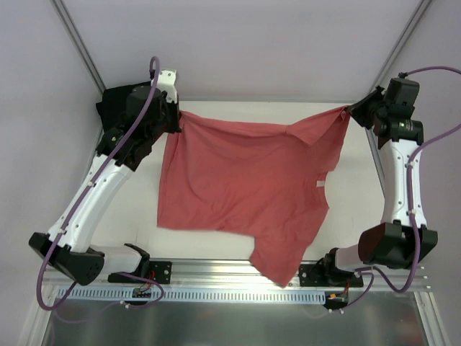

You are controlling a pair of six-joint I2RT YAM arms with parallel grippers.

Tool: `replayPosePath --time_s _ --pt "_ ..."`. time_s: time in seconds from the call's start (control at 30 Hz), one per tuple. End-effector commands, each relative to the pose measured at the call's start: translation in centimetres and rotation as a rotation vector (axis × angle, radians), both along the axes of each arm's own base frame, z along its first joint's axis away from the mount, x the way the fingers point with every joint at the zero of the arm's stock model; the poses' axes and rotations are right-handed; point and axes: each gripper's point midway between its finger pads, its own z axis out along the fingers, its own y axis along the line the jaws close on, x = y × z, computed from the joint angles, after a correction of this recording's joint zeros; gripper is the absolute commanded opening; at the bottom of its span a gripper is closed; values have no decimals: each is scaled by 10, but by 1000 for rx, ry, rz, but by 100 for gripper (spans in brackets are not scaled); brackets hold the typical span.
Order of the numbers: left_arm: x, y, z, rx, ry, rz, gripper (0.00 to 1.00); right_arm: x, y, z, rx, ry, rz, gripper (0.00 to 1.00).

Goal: Fold and stack the t-shirts
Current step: Flatten out the tshirt

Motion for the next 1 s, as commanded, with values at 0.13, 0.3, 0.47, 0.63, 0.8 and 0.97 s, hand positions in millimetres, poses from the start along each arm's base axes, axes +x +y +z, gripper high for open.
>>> replayPosePath --time_s 0.13,0.3,0.47,0.63,0.8,0.97 --pt "68 -2 28 62 -182 77 0 75 6 4 1 -131 87 0" --pt "105 -20 -14 78 -107 75 0 118 21 -35 41 -86 167 0" --pt "133 -31 -60 112 -40 84 0 155 35 -65 58 -72 224 0" --pt "165 -24 -83 186 -75 142 0 209 40 -89 69 -90 256 0" --pt "213 -8 -87 236 -202 217 0 255 35 -90 70 -151 248 0" --pt "258 1 -91 311 -333 246 0 285 17 -112 109 -190 185 0"
